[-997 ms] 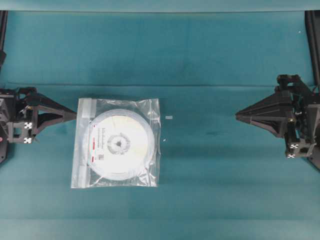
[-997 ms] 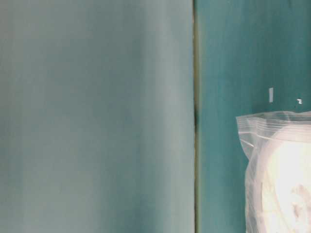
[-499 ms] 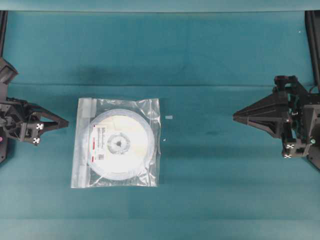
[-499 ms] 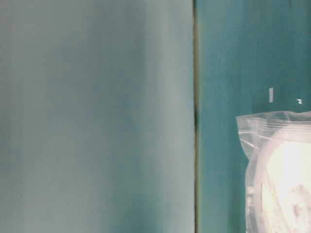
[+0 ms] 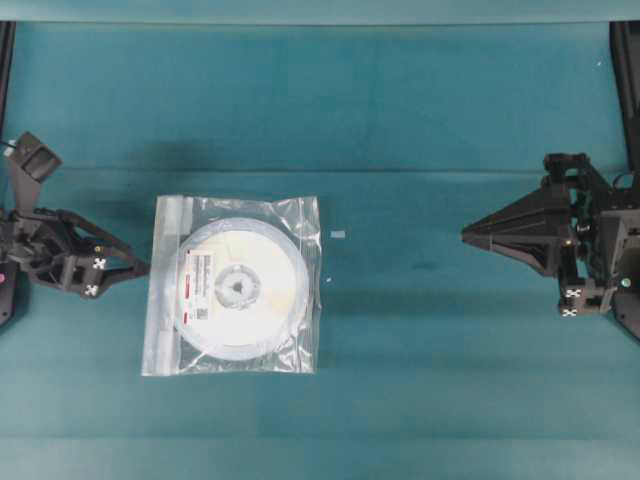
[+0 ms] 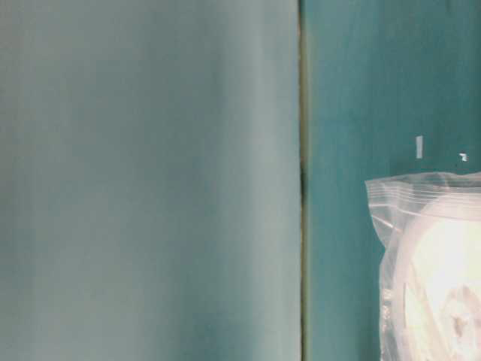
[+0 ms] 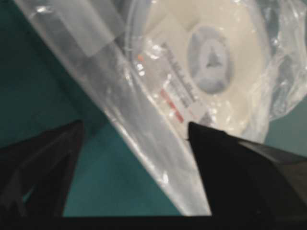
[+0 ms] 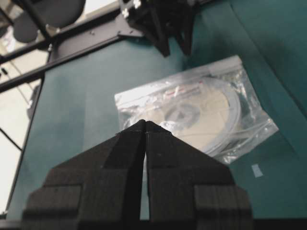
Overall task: Take out the reel from the clear zip bag.
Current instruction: 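Grasp the left edge of the clear zip bag with the left gripper, then reach the right gripper toward the reel inside the bag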
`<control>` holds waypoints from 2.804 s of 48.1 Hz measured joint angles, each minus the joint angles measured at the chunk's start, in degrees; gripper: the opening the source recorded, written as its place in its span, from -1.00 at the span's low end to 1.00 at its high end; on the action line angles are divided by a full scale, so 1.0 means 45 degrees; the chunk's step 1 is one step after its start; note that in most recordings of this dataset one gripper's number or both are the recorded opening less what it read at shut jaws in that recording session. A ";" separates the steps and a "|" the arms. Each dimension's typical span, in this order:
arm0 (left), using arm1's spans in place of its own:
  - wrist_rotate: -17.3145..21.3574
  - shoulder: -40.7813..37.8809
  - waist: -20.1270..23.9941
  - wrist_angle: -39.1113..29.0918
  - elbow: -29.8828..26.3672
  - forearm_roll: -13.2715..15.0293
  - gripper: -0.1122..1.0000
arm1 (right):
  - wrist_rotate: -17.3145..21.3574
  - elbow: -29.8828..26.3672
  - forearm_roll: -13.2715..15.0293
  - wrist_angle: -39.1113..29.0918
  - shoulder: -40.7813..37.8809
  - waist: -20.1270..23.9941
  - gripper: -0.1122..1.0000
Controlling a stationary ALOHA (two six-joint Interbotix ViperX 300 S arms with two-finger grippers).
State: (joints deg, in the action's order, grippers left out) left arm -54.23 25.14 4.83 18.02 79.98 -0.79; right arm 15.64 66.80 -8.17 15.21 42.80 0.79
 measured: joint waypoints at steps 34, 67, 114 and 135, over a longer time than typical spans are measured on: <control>-0.0918 -0.3906 -0.0410 0.3926 -0.0078 -0.0020 0.84 | 0.0020 -0.0020 -0.0137 0.0000 -0.0039 0.0000 -0.80; -0.0449 -0.4141 -0.0254 0.2832 -0.0586 0.0000 -0.82 | 0.0020 0.0000 -0.0117 -0.0020 -0.0078 -0.0020 -0.80; -0.0410 -0.3926 -0.0078 0.2715 -0.0625 -0.0020 -0.82 | 0.5020 -0.3125 -0.0430 -0.1816 -0.7188 0.0469 0.46; -0.0410 -0.3965 -0.0078 0.2695 -0.0742 -0.0020 -0.82 | 0.5039 -0.4648 -0.0469 -0.1875 -0.9785 -0.0039 0.66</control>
State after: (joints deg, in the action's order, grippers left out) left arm -56.07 7.29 4.48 30.15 76.64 -0.88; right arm 38.32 45.88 -10.28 6.77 -1.23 0.62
